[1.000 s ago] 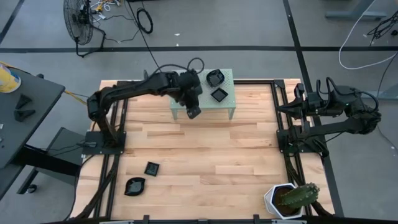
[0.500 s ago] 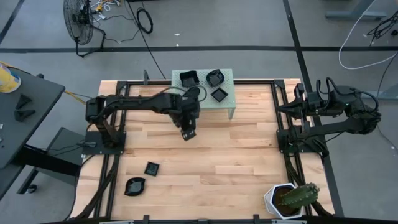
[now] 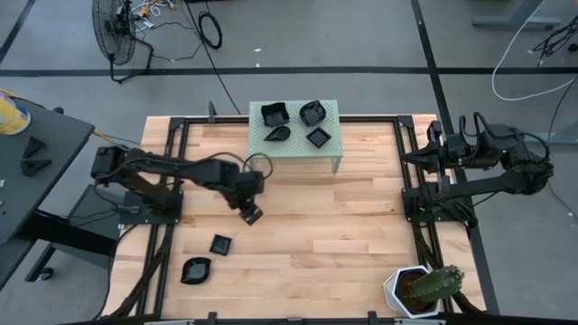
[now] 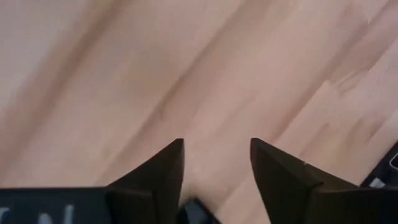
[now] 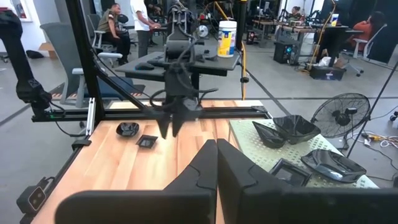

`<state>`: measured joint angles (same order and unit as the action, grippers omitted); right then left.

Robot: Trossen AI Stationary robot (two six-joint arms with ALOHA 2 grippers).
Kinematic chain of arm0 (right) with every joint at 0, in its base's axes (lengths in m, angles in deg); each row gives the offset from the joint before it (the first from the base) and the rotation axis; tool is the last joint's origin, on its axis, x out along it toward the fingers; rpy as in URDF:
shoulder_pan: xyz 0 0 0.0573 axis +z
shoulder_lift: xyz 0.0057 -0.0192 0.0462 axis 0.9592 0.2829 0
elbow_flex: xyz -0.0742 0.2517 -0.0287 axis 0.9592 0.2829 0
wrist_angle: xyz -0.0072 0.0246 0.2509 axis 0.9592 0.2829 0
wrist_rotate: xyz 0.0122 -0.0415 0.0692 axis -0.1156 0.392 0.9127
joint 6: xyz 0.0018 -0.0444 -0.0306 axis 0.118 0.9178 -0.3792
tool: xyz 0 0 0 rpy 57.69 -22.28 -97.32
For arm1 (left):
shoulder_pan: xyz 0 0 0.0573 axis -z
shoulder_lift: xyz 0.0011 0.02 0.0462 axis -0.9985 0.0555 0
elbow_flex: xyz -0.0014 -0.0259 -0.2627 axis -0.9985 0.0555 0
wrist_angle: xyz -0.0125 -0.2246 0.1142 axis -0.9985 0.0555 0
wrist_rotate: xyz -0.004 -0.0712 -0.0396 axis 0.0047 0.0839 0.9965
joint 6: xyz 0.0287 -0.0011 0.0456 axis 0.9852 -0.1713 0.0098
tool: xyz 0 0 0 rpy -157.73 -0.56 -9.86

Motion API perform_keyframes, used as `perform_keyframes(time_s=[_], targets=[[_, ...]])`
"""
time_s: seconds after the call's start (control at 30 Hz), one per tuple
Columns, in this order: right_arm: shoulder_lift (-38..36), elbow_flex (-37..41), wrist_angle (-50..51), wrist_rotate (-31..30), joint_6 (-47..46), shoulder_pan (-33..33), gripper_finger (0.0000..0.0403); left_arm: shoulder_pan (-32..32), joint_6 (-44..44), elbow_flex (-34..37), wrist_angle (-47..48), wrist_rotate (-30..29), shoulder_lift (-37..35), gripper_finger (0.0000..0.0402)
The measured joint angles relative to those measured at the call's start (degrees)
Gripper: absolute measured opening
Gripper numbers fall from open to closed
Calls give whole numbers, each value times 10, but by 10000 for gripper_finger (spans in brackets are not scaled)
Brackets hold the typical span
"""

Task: Pick & Place Mini shaped plates
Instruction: Stack the square plate on top of the square plate on the shelf

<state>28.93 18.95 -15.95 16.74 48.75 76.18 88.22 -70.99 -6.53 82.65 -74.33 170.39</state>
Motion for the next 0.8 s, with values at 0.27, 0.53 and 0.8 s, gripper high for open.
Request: perform_keyframes(time_s=[0.27, 0.53, 0.8], targets=[[0, 0, 0, 0, 0, 0, 4, 69, -168, 107, 3, 47, -52, 250], [0, 0, 0, 0, 0, 0, 4, 150, -270, 173, 1, 48, -74, 249], [0, 0, 0, 0, 0, 0, 4, 215, -321, 211, -61, 42, -74, 248]])
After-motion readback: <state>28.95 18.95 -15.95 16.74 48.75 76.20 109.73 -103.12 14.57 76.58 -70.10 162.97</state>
